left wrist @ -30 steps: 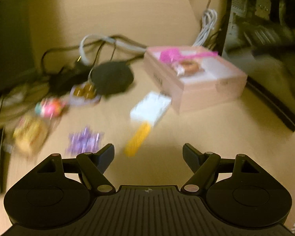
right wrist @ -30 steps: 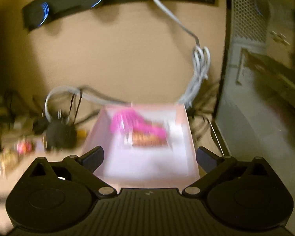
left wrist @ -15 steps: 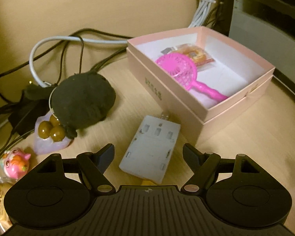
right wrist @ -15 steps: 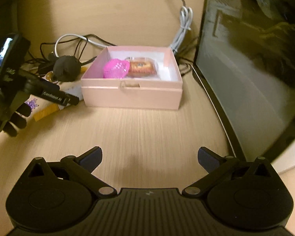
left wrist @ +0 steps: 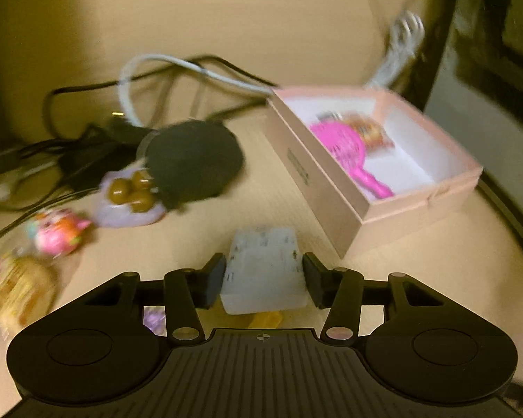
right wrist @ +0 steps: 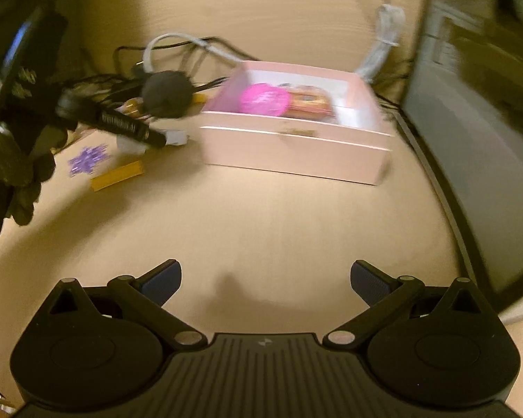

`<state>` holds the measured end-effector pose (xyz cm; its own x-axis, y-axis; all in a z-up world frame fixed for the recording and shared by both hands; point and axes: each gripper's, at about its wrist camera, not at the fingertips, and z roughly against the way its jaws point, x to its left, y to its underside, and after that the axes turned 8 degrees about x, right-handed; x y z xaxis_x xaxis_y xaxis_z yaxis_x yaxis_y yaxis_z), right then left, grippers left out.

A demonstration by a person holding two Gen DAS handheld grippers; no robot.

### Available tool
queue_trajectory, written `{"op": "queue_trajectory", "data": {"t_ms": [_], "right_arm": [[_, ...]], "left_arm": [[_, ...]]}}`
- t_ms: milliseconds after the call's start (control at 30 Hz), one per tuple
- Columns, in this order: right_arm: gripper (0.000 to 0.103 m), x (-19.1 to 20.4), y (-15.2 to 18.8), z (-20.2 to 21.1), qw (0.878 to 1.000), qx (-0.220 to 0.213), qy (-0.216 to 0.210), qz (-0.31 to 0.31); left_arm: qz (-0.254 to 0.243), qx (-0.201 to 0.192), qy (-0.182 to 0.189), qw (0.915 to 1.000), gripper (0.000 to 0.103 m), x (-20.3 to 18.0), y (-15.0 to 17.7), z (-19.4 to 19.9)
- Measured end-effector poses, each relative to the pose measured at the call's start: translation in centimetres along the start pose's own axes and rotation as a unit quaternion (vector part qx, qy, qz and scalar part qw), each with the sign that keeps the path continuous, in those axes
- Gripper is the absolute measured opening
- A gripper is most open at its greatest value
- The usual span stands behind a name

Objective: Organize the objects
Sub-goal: 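Grasp the white card reader with the left tool, then grasp the yellow lego brick with the right tool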

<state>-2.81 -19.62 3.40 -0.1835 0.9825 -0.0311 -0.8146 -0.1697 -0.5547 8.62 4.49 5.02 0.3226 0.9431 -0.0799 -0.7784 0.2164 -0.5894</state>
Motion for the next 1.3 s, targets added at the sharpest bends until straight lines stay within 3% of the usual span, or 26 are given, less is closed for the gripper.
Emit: {"op": "queue_trajectory", "data": {"t_ms": [167,300,533,800,967,1000,1133,1300], "right_arm": [[0.103,2.6,-0.7,-1.8,0.998,-0.002,-0.035,0.045],[0.103,4.6,-1.2,-2.7,0.995,-0.01,-0.06,0.084],[0.103,8.3,-3.0,-5.0,0.983,-0.027,-0.095,0.155],[0.103,12.2,-6.1,-9.0,0.975,-0.037,-0.118,0.183],[0.101,12.9,-7.6,-10.7,0.977,-0.028,-0.116,0.174],[0.099,12.8,-7.9,-10.9,0.978,-0.022,-0.121,0.168],[0.063,12.2,-8.5,-11.2,0.98,-0.001,-0.132,0.147],[0.063,11.3,-7.8,-9.4,0.982,-0.014,-0.129,0.138]], "left_arm": [[0.09,-0.041,-0.016,0.995,0.053,2.5,2.8,5.0],[0.171,-0.051,-0.044,0.983,0.053,5.0,6.2,8.5],[0.237,-0.018,-0.101,0.966,0.053,6.8,11.0,11.2],[0.258,-0.001,-0.127,0.9576,0.053,6.9,14.1,13.1],[0.261,-0.002,-0.129,0.9568,0.053,6.8,14.4,13.7],[0.261,-0.002,-0.127,0.957,0.053,6.8,14.4,13.8],[0.256,-0.001,-0.12,0.9592,0.053,6.6,14.3,13.6],[0.241,-0.002,-0.105,0.9648,0.053,6.1,13.7,13.0]]}}
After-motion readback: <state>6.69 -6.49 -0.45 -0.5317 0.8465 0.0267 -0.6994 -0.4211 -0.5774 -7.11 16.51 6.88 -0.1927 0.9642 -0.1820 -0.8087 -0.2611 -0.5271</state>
